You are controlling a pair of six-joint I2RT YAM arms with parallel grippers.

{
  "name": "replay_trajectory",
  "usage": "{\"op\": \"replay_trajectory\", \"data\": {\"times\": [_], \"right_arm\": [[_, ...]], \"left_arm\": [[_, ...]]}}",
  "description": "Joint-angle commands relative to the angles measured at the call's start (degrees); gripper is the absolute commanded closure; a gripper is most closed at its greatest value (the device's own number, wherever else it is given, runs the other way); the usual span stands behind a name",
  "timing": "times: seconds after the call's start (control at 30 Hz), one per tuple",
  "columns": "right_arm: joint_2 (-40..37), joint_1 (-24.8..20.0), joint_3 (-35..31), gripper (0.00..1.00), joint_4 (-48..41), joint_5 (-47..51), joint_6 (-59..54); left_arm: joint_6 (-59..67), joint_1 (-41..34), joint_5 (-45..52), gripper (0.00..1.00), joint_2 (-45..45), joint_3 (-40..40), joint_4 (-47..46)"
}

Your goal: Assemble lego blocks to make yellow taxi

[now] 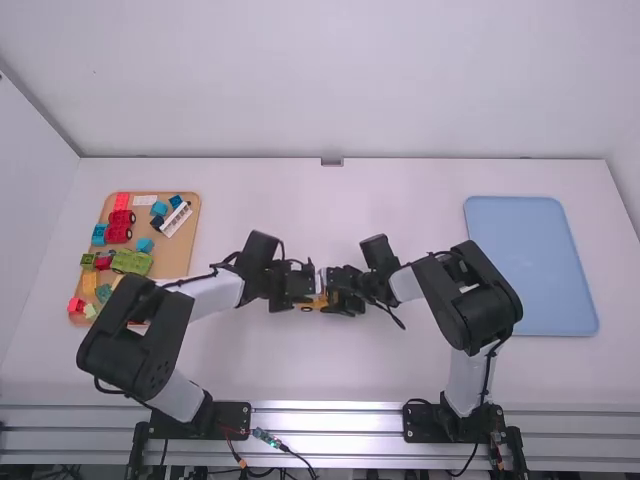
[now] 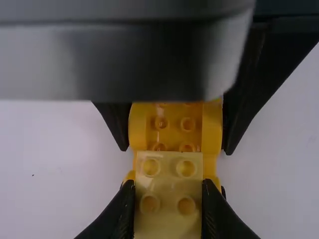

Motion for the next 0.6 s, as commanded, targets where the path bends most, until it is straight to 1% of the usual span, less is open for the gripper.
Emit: {"op": "replay_trajectory", "data": {"times": [0.0,0.1,0.2,0.33,0.5,0.53,0.57], "right_arm": [[0.99,-0.11,0.20,0.37,-1.03,1.86,-2.23],[0.99,-0.11,0.20,0.37,-1.03,2.32,-2.25],[0.99,-0.09,0.24,0.37,-1.03,2.10,-2.27],[0.99,-0.11,0.26,0.37,-0.85,1.73,-2.27],[0.99,-0.11,0.24,0.37,-0.83,1.70,-2.05],[0.99,-0.09,0.26,0.35,-0.74,1.70,-1.75],[0.99,-0.09,0.26,0.37,-0.50,1.77,-1.44]], "left_arm": [[-0.04,0.48,-4.74,0.98,0.53,1.27,-3.32],[1.01,0.48,-4.50,0.98,0.53,2.40,-5.62],[0.83,0.46,-3.87,0.98,0.53,2.58,-5.75],[3.85,0.48,0.09,0.98,0.53,1.60,-5.22],[2.03,0.48,-0.15,0.98,0.53,0.59,-2.84],[1.90,0.48,-0.13,0.98,0.53,0.33,-2.45],[1.95,0.46,-0.15,0.98,0.53,0.09,-2.10]]}}
